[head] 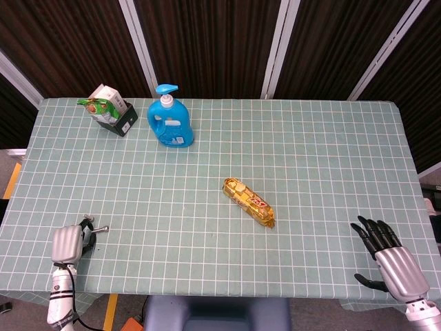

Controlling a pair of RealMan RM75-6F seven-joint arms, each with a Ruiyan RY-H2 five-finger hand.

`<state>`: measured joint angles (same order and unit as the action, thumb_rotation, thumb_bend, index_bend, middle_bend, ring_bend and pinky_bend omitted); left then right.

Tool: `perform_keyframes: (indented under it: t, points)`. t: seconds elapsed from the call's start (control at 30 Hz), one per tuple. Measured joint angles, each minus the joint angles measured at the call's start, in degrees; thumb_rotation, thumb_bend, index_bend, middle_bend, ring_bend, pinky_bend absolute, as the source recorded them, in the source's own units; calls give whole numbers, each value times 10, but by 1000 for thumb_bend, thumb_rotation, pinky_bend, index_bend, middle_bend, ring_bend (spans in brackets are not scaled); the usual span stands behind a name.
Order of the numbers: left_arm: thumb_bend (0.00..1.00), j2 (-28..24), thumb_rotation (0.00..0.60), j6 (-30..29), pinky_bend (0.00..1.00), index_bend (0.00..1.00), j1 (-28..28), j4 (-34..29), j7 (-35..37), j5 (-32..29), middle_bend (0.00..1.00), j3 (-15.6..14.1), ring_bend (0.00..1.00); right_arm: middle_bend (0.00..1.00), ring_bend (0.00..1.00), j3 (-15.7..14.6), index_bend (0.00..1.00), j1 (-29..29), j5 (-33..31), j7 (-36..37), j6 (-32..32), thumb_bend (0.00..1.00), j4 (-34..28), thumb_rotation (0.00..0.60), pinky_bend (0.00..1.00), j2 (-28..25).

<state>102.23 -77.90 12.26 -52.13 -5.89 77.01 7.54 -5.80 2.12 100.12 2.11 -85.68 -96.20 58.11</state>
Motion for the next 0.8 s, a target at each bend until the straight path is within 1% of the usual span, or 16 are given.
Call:
perform_keyframes:
  t: [0.23,0.47,0.8]
  points:
    - [439,-12,600,-15,1000,552,-2,-25,-6,7,1000,0,1000,0,0,0,0,0,0,0,1,149,0,600,0,0]
    - [427,-31,600,-30,1000,549,-4,-63,-17,16,1000,-2,1000,0,0,0,0,0,0,0,1,149,0,600,0,0]
    - [421,-61,600,-32,1000,539,0,-121,-43,26,1000,-5,1000,0,0,0,0,0,-1,1,1,149,0,600,0,0]
